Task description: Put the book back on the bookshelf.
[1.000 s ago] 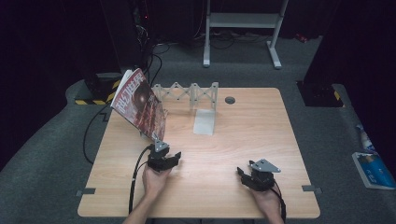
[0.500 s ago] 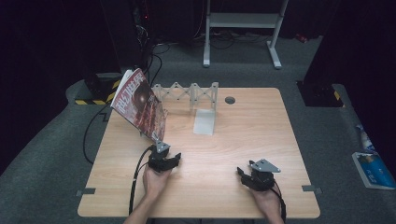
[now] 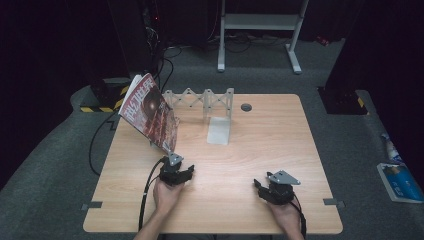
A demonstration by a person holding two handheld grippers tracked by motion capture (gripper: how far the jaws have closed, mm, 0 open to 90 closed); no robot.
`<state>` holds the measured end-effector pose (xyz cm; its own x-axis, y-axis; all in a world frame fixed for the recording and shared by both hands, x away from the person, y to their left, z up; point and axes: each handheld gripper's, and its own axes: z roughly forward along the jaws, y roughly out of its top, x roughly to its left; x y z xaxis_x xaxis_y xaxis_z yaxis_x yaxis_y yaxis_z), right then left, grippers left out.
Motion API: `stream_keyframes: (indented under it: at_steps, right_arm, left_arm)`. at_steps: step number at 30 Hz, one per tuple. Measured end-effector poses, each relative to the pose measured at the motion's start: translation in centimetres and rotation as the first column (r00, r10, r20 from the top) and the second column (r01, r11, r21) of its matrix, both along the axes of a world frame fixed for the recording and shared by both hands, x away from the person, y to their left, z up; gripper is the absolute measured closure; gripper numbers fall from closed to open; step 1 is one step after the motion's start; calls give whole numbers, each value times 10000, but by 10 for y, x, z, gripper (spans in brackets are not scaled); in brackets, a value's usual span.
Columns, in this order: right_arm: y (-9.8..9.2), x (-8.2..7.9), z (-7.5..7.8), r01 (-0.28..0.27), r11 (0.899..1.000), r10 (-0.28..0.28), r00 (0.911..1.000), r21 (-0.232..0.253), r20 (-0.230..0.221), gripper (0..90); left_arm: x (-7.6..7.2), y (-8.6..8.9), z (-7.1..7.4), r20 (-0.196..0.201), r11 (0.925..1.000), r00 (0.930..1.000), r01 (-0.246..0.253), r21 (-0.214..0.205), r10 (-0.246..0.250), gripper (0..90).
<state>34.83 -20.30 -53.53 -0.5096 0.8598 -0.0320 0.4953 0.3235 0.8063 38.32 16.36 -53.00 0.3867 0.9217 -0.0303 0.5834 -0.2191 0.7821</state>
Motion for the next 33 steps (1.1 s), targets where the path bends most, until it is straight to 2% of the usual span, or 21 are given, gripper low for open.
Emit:
stream_keyframes:
  at_steps: [4,7,33]
  right_arm:
    - [0,0,0,2,10000,-2,10000,2,-3,398]
    - [0,0,0,7,10000,-7,10000,-3,-2,397]
    - [0,0,0,6,10000,-6,10000,-4,-3,396]
  left_arm:
    - [-4,-3,-2,196,9997,9998,-17,260,12,387]
    - [-5,-3,-3,327,9997,9995,-61,217,54,379]
    - [-7,-4,-5,402,9999,9992,-55,152,48,350]
